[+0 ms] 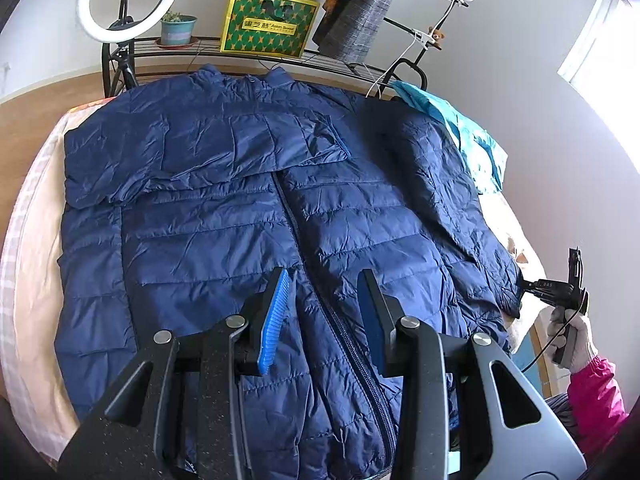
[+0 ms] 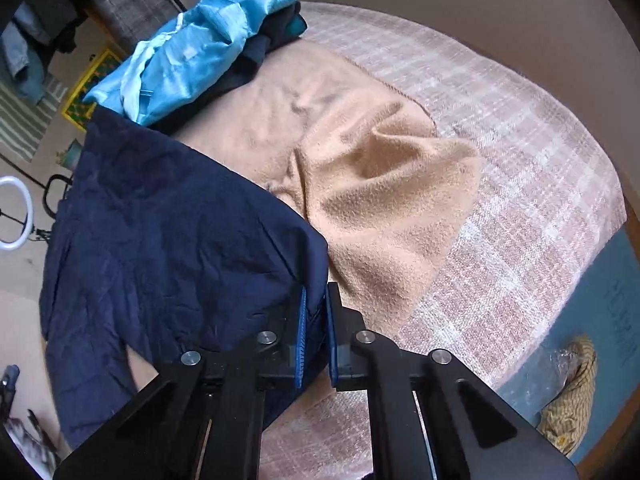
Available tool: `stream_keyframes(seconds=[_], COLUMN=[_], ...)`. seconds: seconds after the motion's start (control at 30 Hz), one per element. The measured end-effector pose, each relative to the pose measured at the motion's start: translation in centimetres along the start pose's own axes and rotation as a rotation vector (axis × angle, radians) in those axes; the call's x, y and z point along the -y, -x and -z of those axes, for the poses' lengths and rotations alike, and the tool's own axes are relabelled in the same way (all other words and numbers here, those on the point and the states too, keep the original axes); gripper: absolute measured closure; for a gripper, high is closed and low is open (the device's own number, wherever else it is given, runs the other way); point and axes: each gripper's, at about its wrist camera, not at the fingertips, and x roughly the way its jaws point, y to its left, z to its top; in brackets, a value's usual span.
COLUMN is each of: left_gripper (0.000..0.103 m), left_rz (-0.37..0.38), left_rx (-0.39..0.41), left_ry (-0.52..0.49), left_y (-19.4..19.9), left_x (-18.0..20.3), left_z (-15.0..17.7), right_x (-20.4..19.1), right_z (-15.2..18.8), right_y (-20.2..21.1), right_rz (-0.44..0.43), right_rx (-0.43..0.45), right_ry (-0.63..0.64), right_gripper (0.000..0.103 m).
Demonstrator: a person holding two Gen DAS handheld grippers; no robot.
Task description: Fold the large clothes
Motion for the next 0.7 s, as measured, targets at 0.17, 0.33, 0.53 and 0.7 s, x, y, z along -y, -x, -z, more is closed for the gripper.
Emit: stream_keyframes(seconds=[0.17,0.33,0.53,0.7], left_gripper=[0.067,0.067,0.067,0.067], left_rz=[-0.005,0.0,0.003,0.005], left_rx=[0.006,0.022,0.042,0.06], left_ry=[0.007,0.02,0.055,0.08], left_y=[0.2,0.8,1.4,2.1], left_x=[-0.2,-0.7,-1.8,-2.9], left_z=[0.0,-0.4,-0.9,-1.3], right_x=[-0.9,-3.6,-11.7,-20.0], right_z=[0.3,0.7,0.7,1.6], right_y=[3.1,7.2,10.4,10.4], right_rz=[-0.049,-0.208,-0.382,-0.489], right_rx=[0.069,0.128,0.168,0.143], right_ry=[-0.003,0.0,0.12,0.257], right_gripper=[0.097,0.097,0.097,0.097])
